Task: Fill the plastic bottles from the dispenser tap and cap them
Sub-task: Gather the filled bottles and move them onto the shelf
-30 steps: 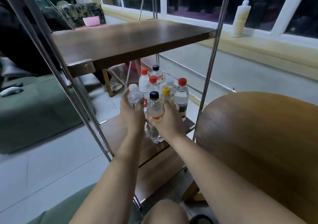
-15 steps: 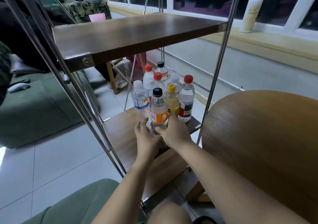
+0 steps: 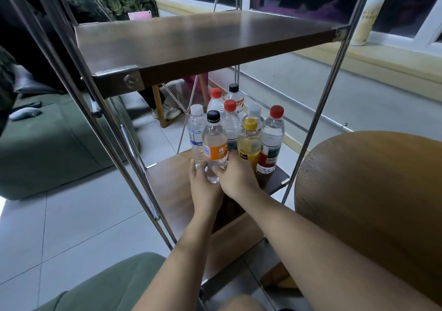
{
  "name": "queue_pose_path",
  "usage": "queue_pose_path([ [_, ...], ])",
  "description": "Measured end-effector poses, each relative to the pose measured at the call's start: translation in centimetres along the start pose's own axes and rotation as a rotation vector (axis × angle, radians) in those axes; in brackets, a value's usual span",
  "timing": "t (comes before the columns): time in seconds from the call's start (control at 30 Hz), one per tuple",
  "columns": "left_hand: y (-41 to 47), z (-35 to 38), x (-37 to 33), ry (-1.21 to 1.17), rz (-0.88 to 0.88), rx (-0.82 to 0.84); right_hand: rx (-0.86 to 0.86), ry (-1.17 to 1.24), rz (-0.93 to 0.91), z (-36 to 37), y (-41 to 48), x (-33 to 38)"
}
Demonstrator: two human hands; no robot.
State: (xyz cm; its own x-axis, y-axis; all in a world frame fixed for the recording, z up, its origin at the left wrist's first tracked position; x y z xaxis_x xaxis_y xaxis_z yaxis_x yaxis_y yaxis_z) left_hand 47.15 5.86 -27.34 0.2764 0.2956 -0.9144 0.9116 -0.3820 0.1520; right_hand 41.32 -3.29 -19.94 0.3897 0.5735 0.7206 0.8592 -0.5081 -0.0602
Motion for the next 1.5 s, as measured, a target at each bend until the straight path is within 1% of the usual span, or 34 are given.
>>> queue_pose_path([
  [0.23, 2.5, 0.2, 0.3, 0.037, -0.06, -0.013, 0.027, -0.061, 0.024, 0.6, 2.3, 0.9],
  [0.5, 3.4, 0.4, -0.2, 0.019, -0.079, -0.029, 0.044, -0.049, 0.042, 0.7, 3.0, 1.5],
  [0.57, 2.8, 0.3, 0.0, 0.027, -0.074, -0.031, 0.042, -0.05, 0.052, 0.4, 2.4, 1.5],
  [0.67, 1.0, -0.1, -0.4, -0.008, -0.137, -0.025, 0.027, 0.002, 0.057, -0.5, 0.7, 1.5],
  [0.73, -0.6, -0.7, -1.3, -0.002, -0.122, -0.031, 0.004, 0.042, 0.035, -1.6, -0.9, 1.7],
  [0.83, -3.4, -1.9, -2.9, -0.091, -0.093, -0.01, -0.002, 0.053, 0.027, -3.7, -3.9, 2.2],
  [0.93, -6.3, -2.9, -6.0, -0.117, -0.064, 0.089, -0.01, 0.044, 0.053, -6.3, -7.7, 2.9],
  [1.0, -8.1, -3.0, -8.3, -0.207, -0.016, 0.157, -0.079, 0.045, 0.062, -8.2, -11.0, 3.0],
  [1.07, -10.2, -3.3, -10.9, -0.299, 0.024, 0.231, -0.147, 0.118, 0.066, -10.0, -14.7, 2.7],
  [1.17, -13.7, -3.5, -14.7, -0.272, 0.108, 0.347, -0.232, 0.214, 0.088, -12.9, -20.7, 1.5],
  [1.33, -21.1, -3.3, -22.0, -0.275, 0.262, 0.558, -0.396, 0.131, 0.112, -18.2, -32.2, -0.3],
  [1.5, -28.6, -2.9, -27.9, -0.267, 0.413, 0.721, -0.554, 0.071, 0.162, -21.8, -44.0, -0.5],
])
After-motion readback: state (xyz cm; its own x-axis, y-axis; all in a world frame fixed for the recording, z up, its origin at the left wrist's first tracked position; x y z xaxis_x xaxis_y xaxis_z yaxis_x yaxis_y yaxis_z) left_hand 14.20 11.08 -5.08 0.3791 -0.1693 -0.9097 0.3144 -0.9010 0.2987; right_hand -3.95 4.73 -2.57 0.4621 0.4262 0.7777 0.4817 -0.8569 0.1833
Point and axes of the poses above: each hand's wrist, its own y-axis towards the middle knuckle, its own z-axis out of the palm, x = y × z, the point moved 2 cm from there along y, towards the middle knuckle, and after that the axes turned 9 degrees about x, right-handed, at the moved point
